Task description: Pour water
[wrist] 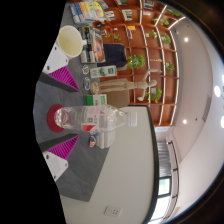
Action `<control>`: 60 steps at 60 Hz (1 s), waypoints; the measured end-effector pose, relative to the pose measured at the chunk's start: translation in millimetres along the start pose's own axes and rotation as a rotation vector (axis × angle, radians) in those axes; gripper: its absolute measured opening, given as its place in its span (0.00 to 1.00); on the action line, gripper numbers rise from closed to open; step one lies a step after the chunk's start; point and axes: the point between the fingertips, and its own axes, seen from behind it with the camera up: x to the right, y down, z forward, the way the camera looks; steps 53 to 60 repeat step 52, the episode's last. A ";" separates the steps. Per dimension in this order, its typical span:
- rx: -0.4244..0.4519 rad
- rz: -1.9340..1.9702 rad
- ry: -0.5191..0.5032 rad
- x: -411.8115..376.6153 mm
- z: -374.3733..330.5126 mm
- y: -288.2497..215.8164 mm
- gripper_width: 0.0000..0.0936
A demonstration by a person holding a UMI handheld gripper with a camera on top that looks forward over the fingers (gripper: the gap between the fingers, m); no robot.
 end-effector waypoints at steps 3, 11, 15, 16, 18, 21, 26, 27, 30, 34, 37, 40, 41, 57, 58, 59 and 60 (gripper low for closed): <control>-0.021 -0.017 -0.013 -3.8 -14.0 8.5 0.94; -0.033 -0.048 -0.036 -9.4 -69.8 17.4 0.93; -0.024 -0.059 -0.068 -16.1 -97.8 15.7 0.93; -0.022 -0.061 -0.078 -18.5 -104.8 15.2 0.93; -0.019 -0.062 -0.096 -23.2 -117.7 13.9 0.94; -0.019 -0.058 -0.122 -28.6 -134.8 11.0 0.93; 0.004 -0.063 -0.188 -46.7 -161.9 3.8 0.93; 0.008 -0.063 -0.202 -50.6 -166.6 2.8 0.94; 0.011 -0.060 -0.239 -62.8 -181.0 1.6 0.93; 0.033 -0.068 -0.300 -80.1 -197.6 -4.8 0.94; 0.042 -0.076 -0.339 -92.0 -208.3 -8.1 0.93; 0.047 -0.089 -0.362 -99.9 -219.1 -9.6 0.93; 0.048 -0.093 -0.366 -101.4 -221.5 -10.0 0.93; 0.055 -0.138 -0.379 -112.0 -235.4 -13.2 0.93; 0.055 -0.138 -0.379 -112.0 -235.4 -13.2 0.93; 0.055 -0.138 -0.379 -112.0 -235.4 -13.2 0.93; 0.055 -0.138 -0.379 -112.0 -235.4 -13.2 0.93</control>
